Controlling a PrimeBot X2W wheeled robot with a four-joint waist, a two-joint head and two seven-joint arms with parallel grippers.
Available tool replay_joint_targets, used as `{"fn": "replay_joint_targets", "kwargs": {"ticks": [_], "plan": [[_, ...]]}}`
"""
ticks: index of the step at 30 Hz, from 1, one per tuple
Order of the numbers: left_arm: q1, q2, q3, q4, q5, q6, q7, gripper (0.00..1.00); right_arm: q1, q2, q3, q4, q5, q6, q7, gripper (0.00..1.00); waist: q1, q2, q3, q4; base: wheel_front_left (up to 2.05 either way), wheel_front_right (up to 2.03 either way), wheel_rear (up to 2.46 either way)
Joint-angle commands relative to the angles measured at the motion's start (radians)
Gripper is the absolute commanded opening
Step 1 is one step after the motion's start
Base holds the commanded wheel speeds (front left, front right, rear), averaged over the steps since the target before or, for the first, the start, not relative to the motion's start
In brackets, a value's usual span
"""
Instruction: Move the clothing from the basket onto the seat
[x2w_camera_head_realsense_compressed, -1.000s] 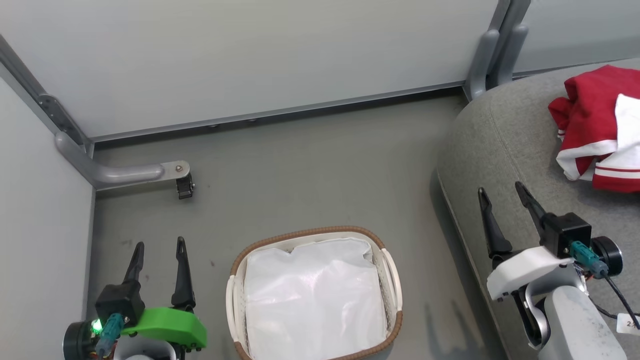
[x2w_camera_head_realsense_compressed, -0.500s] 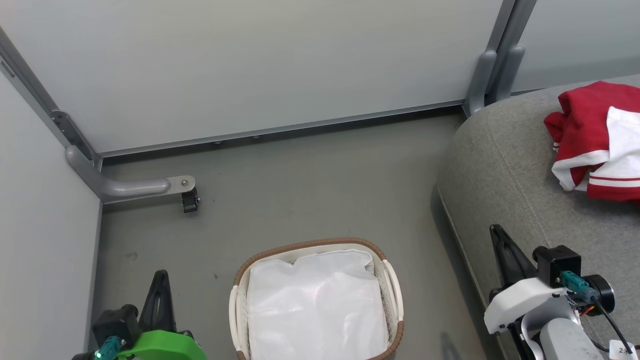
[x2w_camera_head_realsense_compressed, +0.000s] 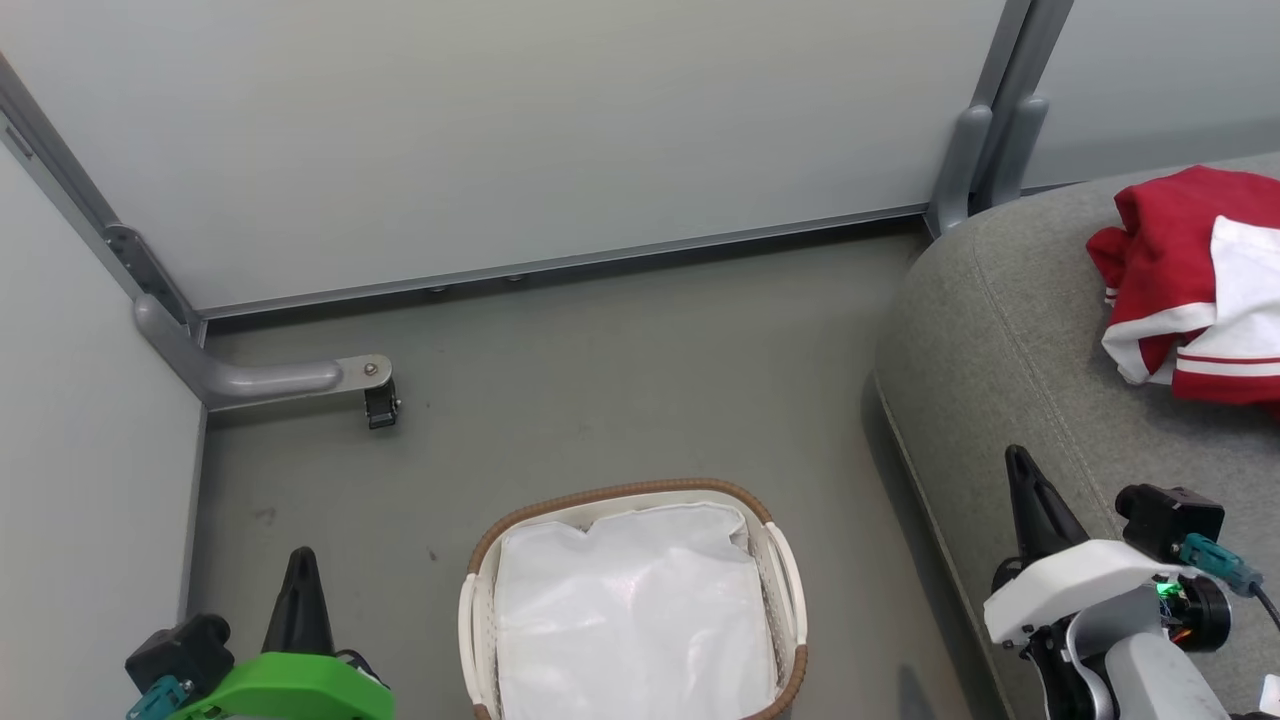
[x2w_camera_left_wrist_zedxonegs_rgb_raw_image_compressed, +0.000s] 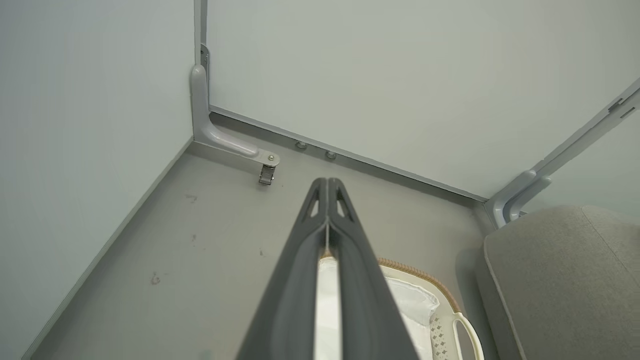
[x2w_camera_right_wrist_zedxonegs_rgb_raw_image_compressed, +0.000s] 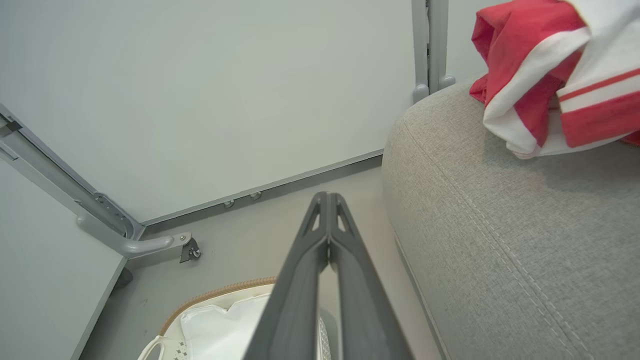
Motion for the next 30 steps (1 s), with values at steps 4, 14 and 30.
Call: {"fn": "replay_joint_targets", "kwargs": {"ticks": [4,14,30], "plan": [[-0.026,0.003,0.013,-0.026,-0.089,-0.01,0.021,0.0,0.002,-0.004,-0.009,-0.03,0.1,0.0,0.022,0.0,0.0,0.0,-0.002,0.0,0.0,0.0,0.0],[-0.037,0.004,0.026,-0.039,-0.237,-0.019,0.061,0.0,0.011,-0.002,-0.019,-0.049,0.262,0.0,0.061,0.0,0.0,0.0,-0.006,0.0,0.0,0.0,0.0],[-0.051,0.005,0.046,-0.057,-0.441,-0.031,0.118,0.0,0.025,0.001,-0.035,-0.075,0.487,0.0,0.117,0.0,0.0,0.0,-0.013,0.001,0.0,0.0,0.0]]}}
